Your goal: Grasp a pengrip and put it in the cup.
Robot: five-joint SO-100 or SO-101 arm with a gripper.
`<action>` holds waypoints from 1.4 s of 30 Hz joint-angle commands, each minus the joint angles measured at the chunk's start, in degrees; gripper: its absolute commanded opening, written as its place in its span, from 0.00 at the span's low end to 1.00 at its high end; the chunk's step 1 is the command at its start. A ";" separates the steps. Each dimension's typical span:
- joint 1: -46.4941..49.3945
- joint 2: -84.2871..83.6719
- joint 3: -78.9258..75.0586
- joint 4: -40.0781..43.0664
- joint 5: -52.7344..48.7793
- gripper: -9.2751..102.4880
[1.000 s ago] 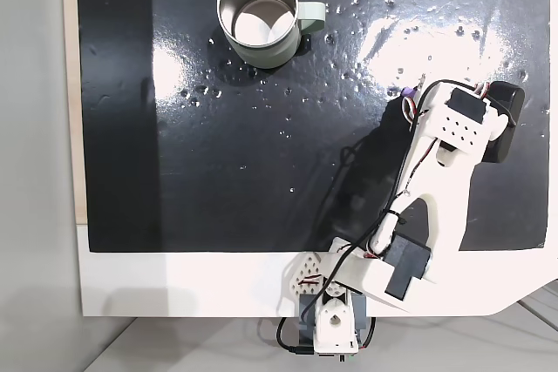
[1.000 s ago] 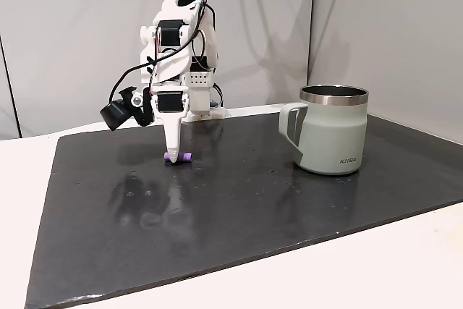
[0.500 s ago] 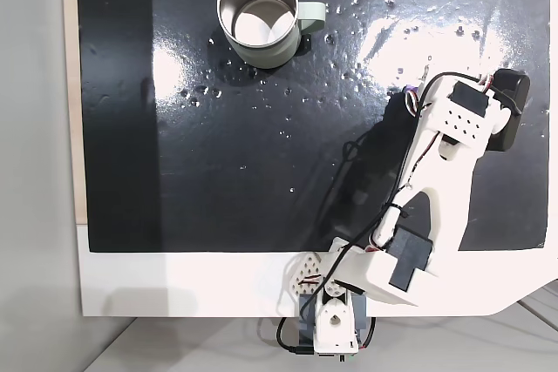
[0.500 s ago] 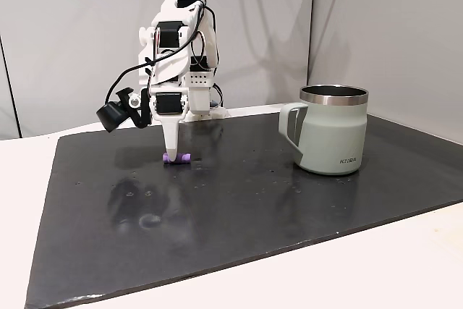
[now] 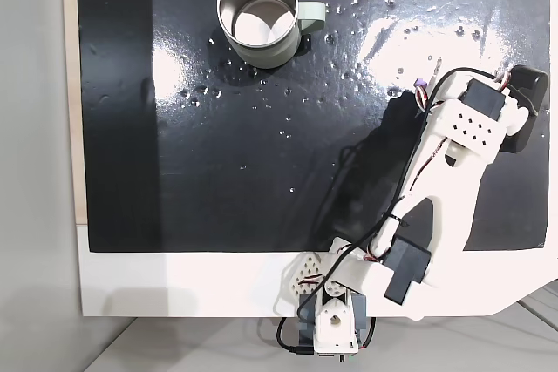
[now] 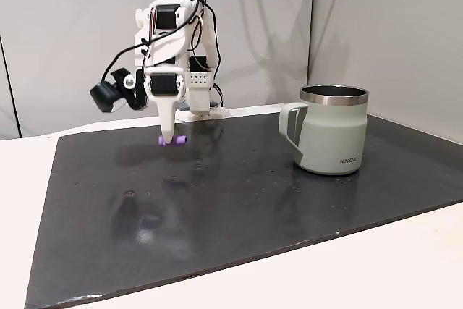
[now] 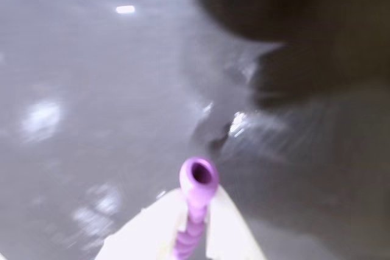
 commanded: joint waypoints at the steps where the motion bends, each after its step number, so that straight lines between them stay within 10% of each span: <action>1: -2.20 9.40 -3.25 2.72 2.72 0.08; 22: -37.27 26.46 -11.95 10.20 28.30 0.08; 42: -43.15 9.93 -23.55 1.58 38.50 0.08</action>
